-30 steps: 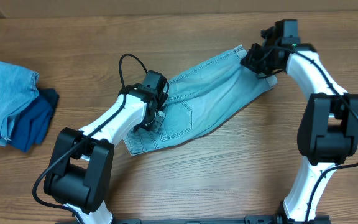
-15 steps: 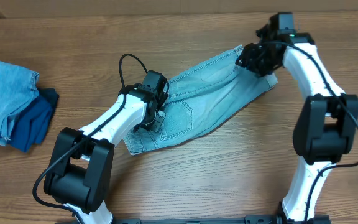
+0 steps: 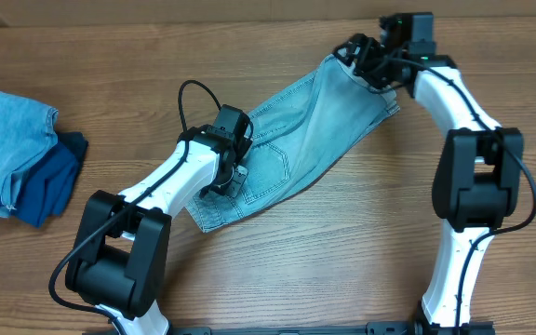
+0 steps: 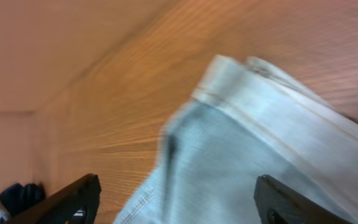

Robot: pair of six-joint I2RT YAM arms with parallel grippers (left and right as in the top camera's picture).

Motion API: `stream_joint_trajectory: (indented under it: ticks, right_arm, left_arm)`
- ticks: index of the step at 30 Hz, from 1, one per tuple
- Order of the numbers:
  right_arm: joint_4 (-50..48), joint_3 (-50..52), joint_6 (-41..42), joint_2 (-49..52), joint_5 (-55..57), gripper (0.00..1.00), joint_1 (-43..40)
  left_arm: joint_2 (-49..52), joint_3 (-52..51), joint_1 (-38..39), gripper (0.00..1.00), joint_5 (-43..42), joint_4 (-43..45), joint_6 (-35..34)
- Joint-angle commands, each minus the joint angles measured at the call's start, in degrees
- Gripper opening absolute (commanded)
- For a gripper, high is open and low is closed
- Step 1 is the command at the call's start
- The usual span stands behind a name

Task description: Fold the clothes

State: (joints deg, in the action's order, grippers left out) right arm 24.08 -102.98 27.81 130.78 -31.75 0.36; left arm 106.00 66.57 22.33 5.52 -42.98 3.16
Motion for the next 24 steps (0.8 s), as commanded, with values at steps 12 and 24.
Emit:
stream_joint_trajectory:
  ticks: [12, 24]
  right_arm:
    - [22.80, 1.46, -5.49, 5.11, 25.66, 0.20, 0.61]
    - [50.38, 1.44, 4.85, 4.13, 43.04, 0.04, -10.99]
  left_arm:
    - [0.76, -0.26, -0.07, 0.04, -2.25, -0.96, -2.60]
    - [0.70, 15.06, -0.04, 0.15, -5.68, -3.45, -3.50]
